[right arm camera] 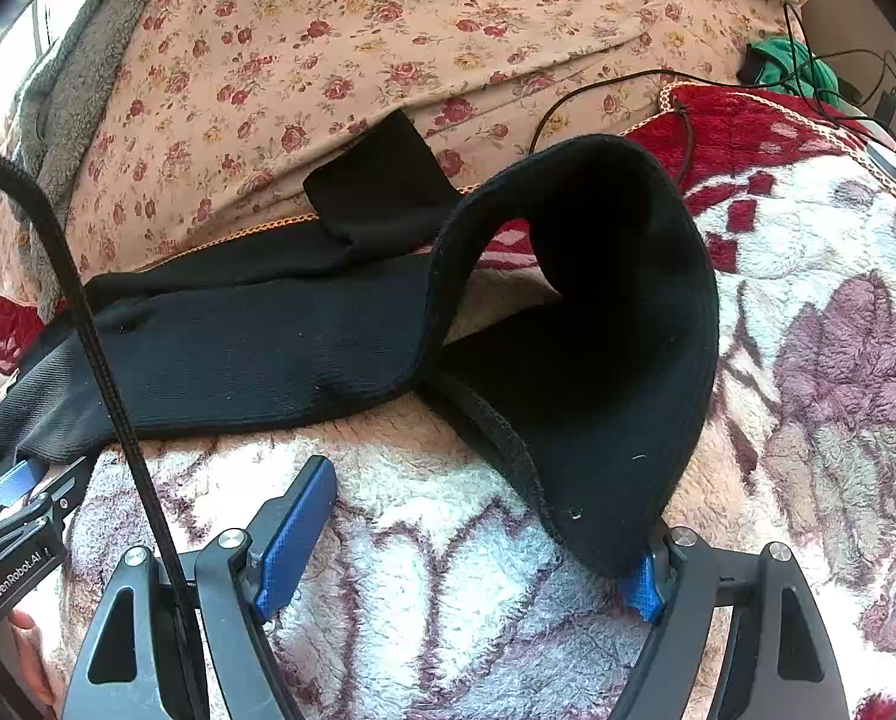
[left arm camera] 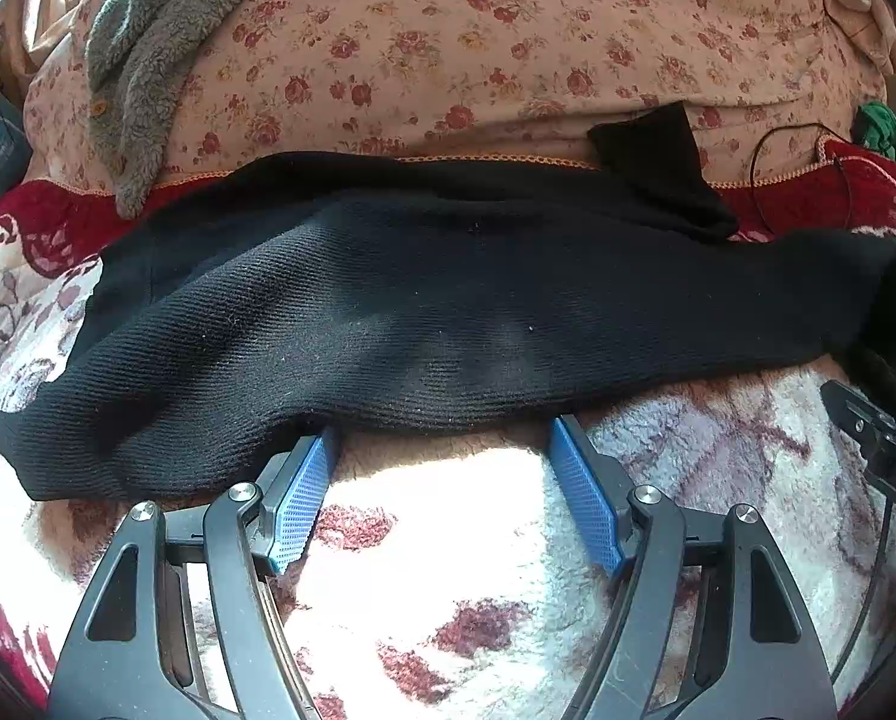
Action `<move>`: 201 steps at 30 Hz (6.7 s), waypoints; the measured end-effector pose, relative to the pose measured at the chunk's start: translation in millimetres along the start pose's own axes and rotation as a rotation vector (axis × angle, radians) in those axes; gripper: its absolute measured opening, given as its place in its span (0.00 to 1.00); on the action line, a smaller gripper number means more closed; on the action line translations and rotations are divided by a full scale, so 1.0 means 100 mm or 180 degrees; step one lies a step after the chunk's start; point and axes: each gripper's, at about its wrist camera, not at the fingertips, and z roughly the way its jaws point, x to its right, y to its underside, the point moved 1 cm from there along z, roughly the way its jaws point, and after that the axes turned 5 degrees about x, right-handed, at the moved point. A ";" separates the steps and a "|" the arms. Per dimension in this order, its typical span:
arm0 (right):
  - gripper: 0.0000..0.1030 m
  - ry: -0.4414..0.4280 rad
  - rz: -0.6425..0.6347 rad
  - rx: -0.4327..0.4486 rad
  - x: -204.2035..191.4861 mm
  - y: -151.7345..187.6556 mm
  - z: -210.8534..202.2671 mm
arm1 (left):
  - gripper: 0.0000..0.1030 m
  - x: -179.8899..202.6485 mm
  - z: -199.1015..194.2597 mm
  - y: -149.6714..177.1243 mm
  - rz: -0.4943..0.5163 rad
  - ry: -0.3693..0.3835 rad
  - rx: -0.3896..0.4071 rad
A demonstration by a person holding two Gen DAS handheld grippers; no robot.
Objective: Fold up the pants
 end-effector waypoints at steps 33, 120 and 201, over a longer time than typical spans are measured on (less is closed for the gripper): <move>0.71 -0.0406 -0.0136 0.0565 -0.25 -0.07 -0.91 | 0.70 -0.67 -0.97 -0.08 -0.0343 -0.0114 0.0256; 0.07 -0.0902 0.1344 0.0825 0.81 -0.71 -0.23 | 0.16 -1.65 -0.14 -0.32 -0.1382 0.0435 -0.0116; 0.30 0.0379 0.0942 0.0353 1.29 -0.01 -1.18 | 0.37 -2.80 -1.32 0.53 -0.1412 -0.0525 0.0038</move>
